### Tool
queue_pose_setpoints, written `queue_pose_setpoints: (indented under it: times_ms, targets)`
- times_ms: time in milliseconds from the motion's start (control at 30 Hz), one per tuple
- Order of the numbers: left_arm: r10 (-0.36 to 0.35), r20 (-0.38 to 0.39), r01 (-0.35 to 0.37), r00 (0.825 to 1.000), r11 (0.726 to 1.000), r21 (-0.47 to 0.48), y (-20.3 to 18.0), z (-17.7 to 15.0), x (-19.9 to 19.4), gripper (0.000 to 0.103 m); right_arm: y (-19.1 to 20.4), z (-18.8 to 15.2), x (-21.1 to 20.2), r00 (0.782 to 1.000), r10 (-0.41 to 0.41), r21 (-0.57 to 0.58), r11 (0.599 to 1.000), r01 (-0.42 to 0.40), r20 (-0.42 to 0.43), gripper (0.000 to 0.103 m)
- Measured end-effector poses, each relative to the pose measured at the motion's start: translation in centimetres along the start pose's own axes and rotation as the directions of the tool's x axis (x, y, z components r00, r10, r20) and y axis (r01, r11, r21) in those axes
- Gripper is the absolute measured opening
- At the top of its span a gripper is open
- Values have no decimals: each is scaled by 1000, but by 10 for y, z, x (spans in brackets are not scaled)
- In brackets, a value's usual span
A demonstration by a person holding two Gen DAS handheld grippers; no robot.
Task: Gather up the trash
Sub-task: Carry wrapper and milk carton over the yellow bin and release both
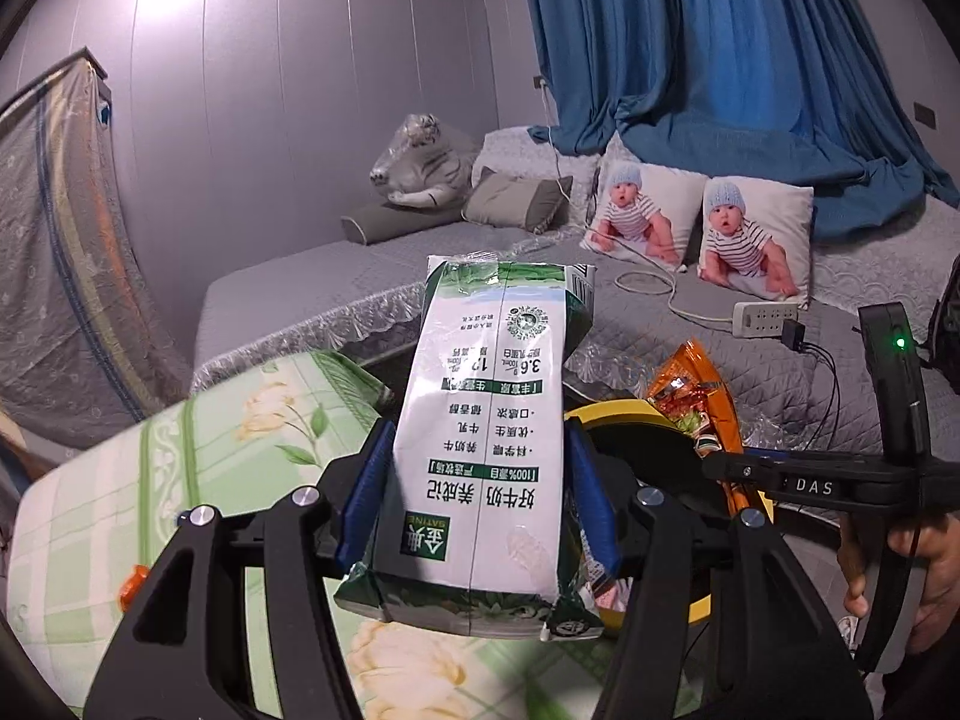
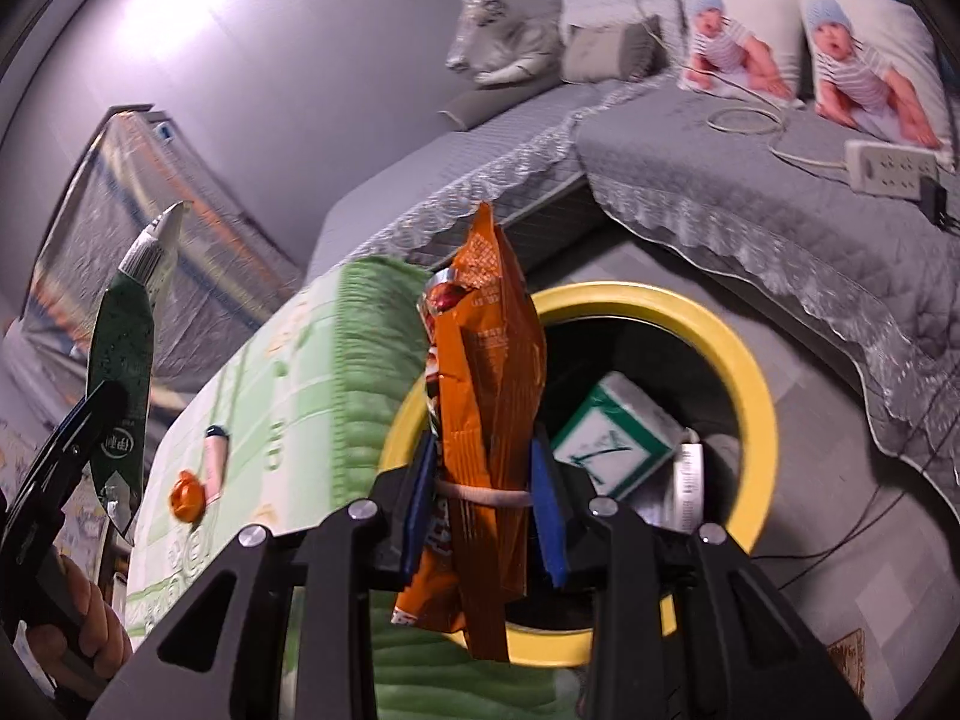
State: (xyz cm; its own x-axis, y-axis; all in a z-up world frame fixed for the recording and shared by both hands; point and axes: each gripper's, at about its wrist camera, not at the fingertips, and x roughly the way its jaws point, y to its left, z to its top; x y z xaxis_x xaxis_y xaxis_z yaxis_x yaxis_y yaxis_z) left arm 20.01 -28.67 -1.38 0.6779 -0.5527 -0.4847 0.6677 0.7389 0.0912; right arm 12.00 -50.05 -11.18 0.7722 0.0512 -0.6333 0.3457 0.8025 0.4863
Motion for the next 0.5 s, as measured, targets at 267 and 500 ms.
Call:
queue_pose_setpoints:
  times_ms: [267,500]
  targets:
    - [-43,-60,43,997,999,9,-28,-4,52,54,-25,0,13,999,-16,51,999,18,-27,29]
    - [-90,-142,76,986,992,-100,-21,-13,85,86,-38,2,8,994,-107,94,990,107,-8,43]
